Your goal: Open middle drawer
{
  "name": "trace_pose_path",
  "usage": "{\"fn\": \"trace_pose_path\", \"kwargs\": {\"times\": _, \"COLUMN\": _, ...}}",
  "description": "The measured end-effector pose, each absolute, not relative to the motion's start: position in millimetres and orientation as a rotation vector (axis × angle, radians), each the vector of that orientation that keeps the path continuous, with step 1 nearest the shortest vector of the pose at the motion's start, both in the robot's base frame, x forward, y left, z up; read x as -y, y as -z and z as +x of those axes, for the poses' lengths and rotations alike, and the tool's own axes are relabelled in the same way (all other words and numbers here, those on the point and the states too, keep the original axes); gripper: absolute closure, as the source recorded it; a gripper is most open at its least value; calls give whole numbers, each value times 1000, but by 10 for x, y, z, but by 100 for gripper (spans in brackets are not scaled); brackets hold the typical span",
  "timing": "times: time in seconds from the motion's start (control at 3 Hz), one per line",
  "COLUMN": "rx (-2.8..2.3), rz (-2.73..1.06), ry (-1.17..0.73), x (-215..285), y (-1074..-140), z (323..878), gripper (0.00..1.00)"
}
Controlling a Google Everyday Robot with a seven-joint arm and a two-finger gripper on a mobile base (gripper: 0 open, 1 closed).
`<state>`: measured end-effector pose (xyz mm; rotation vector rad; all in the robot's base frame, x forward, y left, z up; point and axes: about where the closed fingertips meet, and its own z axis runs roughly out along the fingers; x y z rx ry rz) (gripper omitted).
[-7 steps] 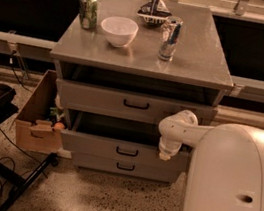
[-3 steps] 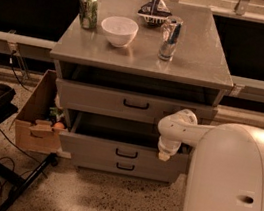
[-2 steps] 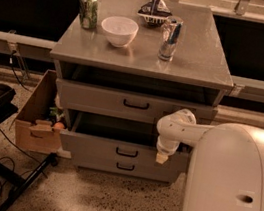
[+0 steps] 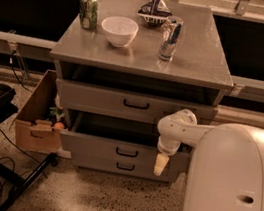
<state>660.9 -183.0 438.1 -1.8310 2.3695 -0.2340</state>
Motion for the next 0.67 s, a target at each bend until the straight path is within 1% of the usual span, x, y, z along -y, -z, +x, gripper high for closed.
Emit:
{"fn": "trace_pose_path", "kwargs": {"times": 0.33, "rx": -2371, "rz": -1839, "ry": 200, "x": 1804, "y": -4295, "z": 6547, "gripper": 0}}
{"fn": "trace_pose_path", "kwargs": {"times": 0.67, "rx": -2423, "rz": -1884, "ry": 92, "x": 1780, "y": -4027, "z": 6059, "gripper": 18}}
